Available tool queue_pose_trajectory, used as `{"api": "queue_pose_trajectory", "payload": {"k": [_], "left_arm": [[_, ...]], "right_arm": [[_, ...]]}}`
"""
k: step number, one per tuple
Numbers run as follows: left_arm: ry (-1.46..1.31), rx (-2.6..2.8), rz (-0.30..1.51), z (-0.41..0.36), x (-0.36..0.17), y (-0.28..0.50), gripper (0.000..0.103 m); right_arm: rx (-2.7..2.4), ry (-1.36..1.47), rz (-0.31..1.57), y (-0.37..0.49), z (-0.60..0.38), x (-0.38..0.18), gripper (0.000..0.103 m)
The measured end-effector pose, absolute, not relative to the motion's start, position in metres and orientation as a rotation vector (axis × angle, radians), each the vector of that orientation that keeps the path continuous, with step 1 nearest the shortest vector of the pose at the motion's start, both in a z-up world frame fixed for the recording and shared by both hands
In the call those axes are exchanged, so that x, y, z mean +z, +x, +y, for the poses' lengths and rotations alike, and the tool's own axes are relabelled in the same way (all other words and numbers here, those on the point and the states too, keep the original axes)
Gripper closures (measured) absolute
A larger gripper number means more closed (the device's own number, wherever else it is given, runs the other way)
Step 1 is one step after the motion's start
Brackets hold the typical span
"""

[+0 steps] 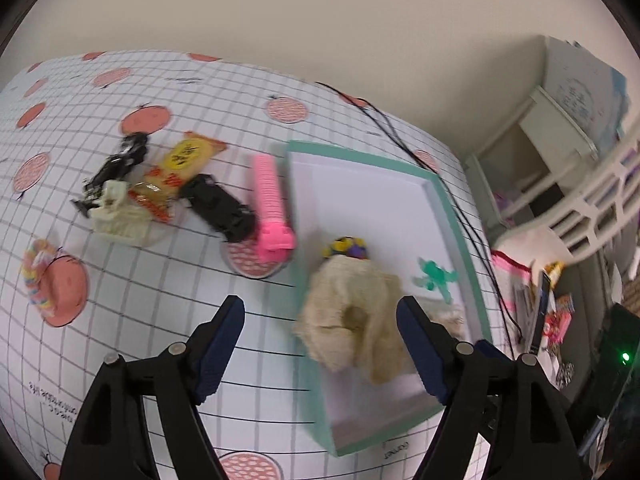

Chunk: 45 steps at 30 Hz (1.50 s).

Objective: Organize objects
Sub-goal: 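Lower the lace cloth and swab pack into the tray and open both tools, then withdraw both open tools from the tray toward the remaining toys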

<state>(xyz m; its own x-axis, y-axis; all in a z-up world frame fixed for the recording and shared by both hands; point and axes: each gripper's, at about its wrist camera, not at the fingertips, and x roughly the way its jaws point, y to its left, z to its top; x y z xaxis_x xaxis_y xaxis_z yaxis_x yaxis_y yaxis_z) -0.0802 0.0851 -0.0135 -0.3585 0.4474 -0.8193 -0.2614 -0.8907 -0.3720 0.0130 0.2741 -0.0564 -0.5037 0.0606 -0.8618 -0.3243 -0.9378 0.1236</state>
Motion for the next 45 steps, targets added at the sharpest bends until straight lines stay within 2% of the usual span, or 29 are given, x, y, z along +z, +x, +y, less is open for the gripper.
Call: {"api": "queue_pose_trajectory", "payload": {"k": [8,9,11,16,17,18,20,25,27,39,45], "left_arm": [[-1.531,2.309,-0.294,0.063,-0.026,-0.087,0.023],[-1.534,2.314,-0.299,0.061,-0.026,-0.088,0.02],[-1.535,2.325,-0.305,0.057,-0.027,-0.089,0.012],[-1.53,2.354,-0.318,0.05,-0.027,-0.091,0.012],[-1.529,2.357,-0.322,0.049,-0.027,-0.091,0.012],[-1.526,2.359,-0.325,0.048,-0.027,-0.091,0.011],[-1.521,2.366,-0.329,0.046,-0.027,-0.091,0.009],[-1.508,2.388,-0.335,0.044,-0.025,-0.091,0.007],[-1.509,2.389,-0.341,0.043,-0.025,-0.092,0.002],[-1.507,2.396,-0.354,0.038,-0.024,-0.092,0.002],[-1.486,2.419,-0.459,0.018,-0.018,-0.097,0.002]], "right_arm": [[2.528,-1.417,0.364,0.013,0.268,-0.056,0.023],[2.527,-1.415,0.358,0.013,0.267,-0.056,0.021],[2.529,-1.412,0.351,0.013,0.266,-0.056,0.018],[2.528,-1.409,0.33,0.013,0.264,-0.056,0.016],[2.527,-1.41,0.329,0.013,0.264,-0.056,0.013],[2.525,-1.409,0.33,0.013,0.264,-0.057,0.005],[2.525,-1.402,0.329,0.013,0.263,-0.056,0.0],[2.525,-1.405,0.331,0.012,0.262,-0.057,0.0],[2.52,-1.41,0.324,0.011,0.262,-0.057,0.0],[2.513,-1.416,0.317,0.011,0.261,-0.058,0.0],[2.566,-1.357,0.354,0.007,0.251,-0.049,0.0]]}}
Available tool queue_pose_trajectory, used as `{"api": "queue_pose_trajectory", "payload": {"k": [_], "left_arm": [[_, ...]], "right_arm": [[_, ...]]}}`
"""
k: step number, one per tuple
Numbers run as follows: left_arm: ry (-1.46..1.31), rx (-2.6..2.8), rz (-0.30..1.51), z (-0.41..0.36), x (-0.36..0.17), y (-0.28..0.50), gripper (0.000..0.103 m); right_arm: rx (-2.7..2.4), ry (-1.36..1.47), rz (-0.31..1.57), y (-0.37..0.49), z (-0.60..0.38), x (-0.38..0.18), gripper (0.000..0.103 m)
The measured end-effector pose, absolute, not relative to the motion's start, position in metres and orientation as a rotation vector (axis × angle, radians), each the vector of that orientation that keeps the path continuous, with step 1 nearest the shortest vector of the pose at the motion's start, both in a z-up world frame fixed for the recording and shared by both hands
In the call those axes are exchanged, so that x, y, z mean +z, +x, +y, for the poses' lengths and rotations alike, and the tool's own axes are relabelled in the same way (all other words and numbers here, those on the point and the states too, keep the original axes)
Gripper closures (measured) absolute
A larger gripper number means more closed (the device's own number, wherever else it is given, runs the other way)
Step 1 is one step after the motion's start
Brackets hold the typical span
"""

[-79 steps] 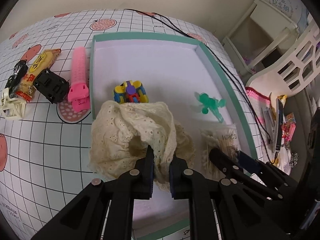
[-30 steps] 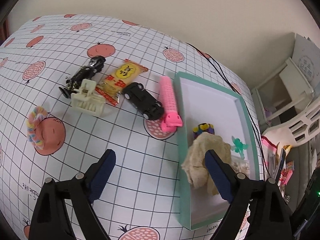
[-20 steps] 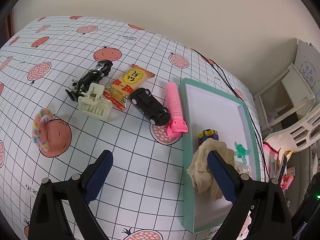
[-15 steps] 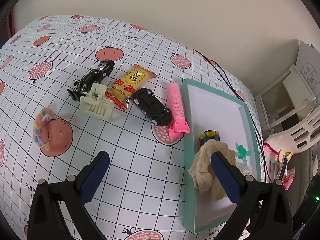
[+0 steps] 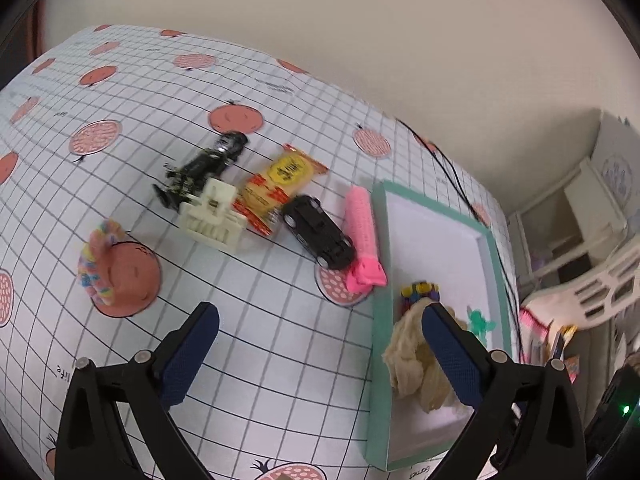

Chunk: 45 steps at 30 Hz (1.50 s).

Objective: Organize objects
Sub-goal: 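Withdraw both open tools from the tray toward the remaining toys, then grasp the rainbow fuzzy ring with left tool while right grasps white plastic toy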

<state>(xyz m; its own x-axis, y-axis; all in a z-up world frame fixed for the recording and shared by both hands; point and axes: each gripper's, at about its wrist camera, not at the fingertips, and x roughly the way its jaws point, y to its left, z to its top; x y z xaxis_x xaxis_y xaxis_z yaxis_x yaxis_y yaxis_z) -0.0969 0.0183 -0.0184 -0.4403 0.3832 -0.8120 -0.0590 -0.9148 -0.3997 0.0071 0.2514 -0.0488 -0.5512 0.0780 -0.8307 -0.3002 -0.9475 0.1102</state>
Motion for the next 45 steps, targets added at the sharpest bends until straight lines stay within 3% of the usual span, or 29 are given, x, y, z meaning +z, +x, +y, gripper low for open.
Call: {"api": "queue_pose_trajectory", "payload": {"k": [9,23,30,45], "left_arm": [[-1.477,2.585,-0.745,-0.059,-0.021,-0.11,0.002],[-1.606,2.673,-0.765,-0.118,-0.046,-0.122,0.002],[-1.645,2.705,-0.625,-0.111,-0.05,-0.131,0.002],[-1.649,2.726,-0.682,-0.126,-0.067,-0.145,0.002]], "right_arm": [[2.675,-1.385,0.28,-0.01,0.206,-0.047,0.0],[2.795,-1.406,0.185,-0.048,0.149,-0.04,0.0],[2.837,-1.441,0.128,-0.074,0.129,-0.041,0.0],[2.884,-1.541,0.265,-0.128,0.077,-0.071,0.002]]}}
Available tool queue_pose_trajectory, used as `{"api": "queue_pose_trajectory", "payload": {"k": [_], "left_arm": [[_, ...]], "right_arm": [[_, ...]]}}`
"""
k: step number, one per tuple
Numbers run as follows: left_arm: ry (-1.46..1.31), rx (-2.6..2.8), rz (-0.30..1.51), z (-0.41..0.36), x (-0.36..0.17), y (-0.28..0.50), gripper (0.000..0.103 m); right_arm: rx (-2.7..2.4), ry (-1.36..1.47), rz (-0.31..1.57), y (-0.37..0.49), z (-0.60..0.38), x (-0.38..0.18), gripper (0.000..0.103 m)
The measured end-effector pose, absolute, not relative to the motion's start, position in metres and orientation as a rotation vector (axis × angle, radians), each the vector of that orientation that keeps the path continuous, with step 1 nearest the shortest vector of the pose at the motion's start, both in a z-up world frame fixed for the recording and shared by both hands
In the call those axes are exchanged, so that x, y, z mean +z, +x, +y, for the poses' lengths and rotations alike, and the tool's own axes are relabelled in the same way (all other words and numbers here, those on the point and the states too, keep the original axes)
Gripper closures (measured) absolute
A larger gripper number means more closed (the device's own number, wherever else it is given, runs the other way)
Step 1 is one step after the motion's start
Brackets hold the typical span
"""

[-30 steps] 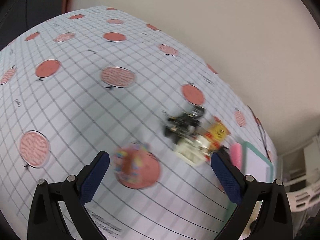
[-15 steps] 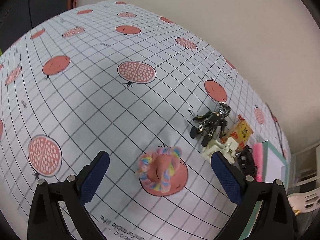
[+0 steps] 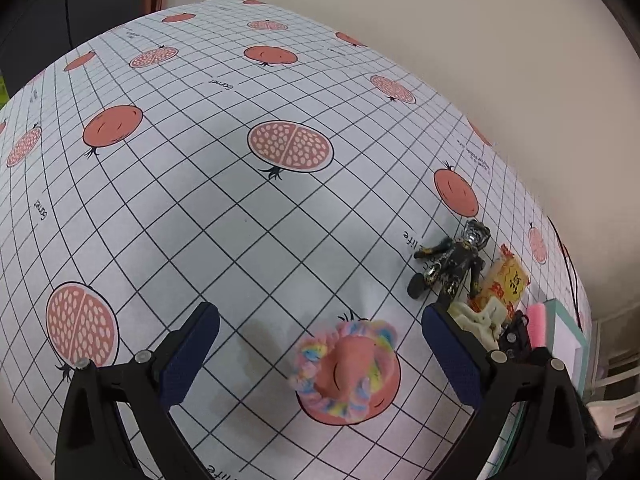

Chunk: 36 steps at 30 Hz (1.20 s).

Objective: Organize objects
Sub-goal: 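Grasp the rainbow fuzzy ring with left tool while right grasps white plastic toy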

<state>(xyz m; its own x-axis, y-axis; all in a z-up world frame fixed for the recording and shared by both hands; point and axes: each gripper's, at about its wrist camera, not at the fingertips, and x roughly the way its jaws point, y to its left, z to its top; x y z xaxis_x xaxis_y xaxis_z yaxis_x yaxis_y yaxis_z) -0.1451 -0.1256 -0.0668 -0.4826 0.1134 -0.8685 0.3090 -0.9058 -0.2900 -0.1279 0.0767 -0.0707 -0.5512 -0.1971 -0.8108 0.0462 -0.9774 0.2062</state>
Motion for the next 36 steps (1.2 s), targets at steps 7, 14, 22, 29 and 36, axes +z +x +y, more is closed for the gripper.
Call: {"api": "queue_pose_trajectory", "payload": {"k": [7,14,22,29,36], "left_arm": [[1.525,-2.505,0.623,-0.131,-0.073,-0.143,0.012],[1.538,-2.521,0.528,-0.123,-0.071,-0.142,0.019],[1.589,-2.528,0.494,-0.116,-0.074,-0.141,0.044],[1.608,-2.541,0.481,-0.115,-0.079,-0.142,0.069],[1.601,-2.549,0.534,-0.119,-0.081,-0.142,0.091]], "right_arm": [[-2.589,1.424,-0.353,-0.141,0.064,-0.083,0.009],[-2.555,1.442,-0.423,-0.149,0.061,-0.089,0.023],[-2.519,1.485,-0.431,-0.152,0.054,-0.1,0.047],[-2.505,1.476,-0.462,-0.149,0.059,-0.1,0.058],[-2.494,1.49,-0.464,-0.146,0.063,-0.098,0.058]]}}
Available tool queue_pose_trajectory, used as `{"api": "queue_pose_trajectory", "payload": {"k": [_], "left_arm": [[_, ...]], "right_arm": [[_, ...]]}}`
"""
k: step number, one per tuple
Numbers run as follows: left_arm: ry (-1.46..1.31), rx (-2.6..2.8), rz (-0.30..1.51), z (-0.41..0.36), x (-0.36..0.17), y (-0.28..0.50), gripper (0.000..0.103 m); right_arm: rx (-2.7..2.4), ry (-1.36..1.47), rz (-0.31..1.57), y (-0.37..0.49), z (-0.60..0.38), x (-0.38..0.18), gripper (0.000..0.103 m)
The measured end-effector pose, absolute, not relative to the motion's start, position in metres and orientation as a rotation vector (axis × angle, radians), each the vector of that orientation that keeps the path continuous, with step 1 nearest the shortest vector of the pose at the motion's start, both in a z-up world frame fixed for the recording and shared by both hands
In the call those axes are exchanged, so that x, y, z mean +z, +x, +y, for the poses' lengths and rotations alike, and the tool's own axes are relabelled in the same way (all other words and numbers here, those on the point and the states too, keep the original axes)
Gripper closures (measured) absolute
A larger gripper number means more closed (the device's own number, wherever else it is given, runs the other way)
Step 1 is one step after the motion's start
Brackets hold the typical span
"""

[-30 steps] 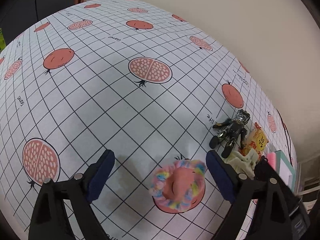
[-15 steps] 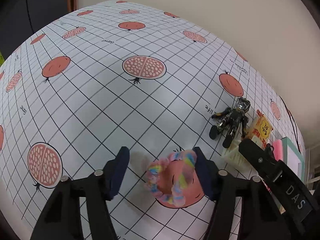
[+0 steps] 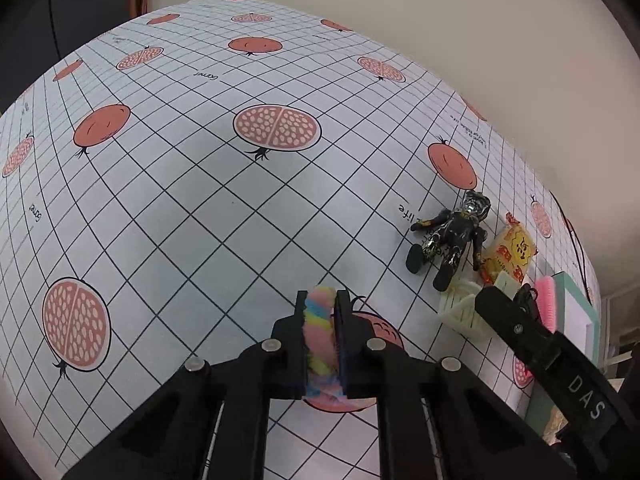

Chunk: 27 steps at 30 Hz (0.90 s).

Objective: Organize objects
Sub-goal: 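Grasp the rainbow fuzzy ring with left tool while right grasps white plastic toy, then carry the rainbow ring and white plastic toy over the tray with both tools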

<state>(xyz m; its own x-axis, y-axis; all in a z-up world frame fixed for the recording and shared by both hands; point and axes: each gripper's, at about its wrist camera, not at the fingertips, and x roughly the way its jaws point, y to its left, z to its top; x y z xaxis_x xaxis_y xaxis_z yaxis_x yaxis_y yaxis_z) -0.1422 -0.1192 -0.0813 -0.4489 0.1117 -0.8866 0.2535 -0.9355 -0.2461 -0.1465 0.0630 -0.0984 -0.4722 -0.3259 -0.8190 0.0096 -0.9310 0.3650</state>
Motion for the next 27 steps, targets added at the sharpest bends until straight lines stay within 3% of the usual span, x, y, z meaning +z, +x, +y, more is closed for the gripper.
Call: {"api": "queue_pose_trajectory", "payload": {"k": [20,27], "left_arm": [[1.517,-2.61,0.765,-0.123,-0.047,-0.138,0.092],[1.47,-2.716,0.759,-0.083,-0.022,-0.148,0.092]], "right_arm": [[-2.514,1.388,-0.531,-0.132,0.091,-0.054,0.058],[-2.558,1.34,-0.572,-0.129,0.127,-0.036,0.058]]}}
